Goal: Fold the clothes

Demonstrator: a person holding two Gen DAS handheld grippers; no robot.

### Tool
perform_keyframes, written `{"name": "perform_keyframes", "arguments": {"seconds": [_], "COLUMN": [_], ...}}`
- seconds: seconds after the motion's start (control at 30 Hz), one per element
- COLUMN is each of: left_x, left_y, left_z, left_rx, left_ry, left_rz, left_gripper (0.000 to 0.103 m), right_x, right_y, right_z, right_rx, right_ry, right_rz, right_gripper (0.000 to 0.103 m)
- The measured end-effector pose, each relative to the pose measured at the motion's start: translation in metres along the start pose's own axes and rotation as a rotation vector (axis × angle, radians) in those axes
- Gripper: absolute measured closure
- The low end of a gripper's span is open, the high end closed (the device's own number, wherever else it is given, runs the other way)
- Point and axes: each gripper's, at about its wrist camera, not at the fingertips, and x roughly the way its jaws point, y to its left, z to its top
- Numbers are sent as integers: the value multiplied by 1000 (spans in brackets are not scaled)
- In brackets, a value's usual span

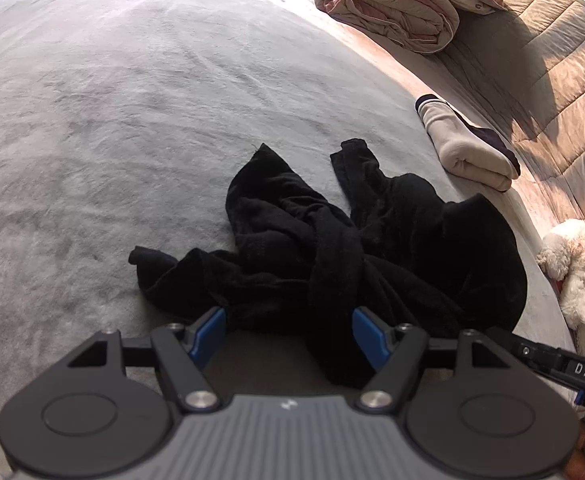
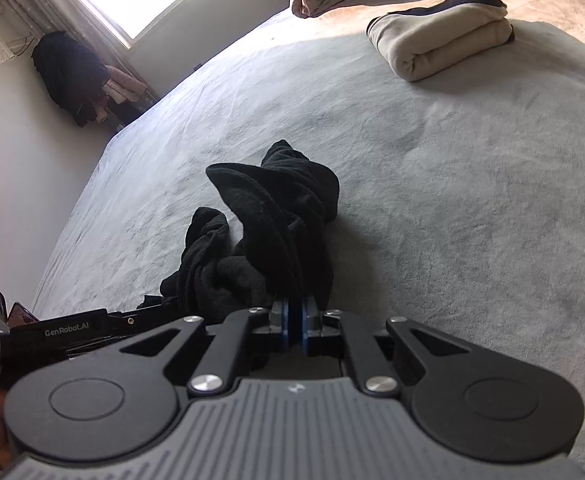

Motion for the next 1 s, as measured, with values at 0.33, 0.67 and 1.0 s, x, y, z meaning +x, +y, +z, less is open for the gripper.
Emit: {"name": "perform_keyframes", "arguments": {"seconds": [0.33, 0.67, 1.0], "left_x": [29, -8, -71], "left_y": [-34, -19, 30], "left_z": [9, 3, -21], "left_rx": [51, 51, 20], "left_ry": [34, -55, -96], "left_rz": [87, 140, 144], "left_gripper": [35, 101, 101], "right_x": [10, 1, -1], "right_y": [-44, -55, -36], "right_z": [-4, -6, -8], "right_rx": [117, 142, 95], "right_ry": [9, 6, 7], "right_rz": [30, 46, 50], "right_gripper": [96, 96, 97]}}
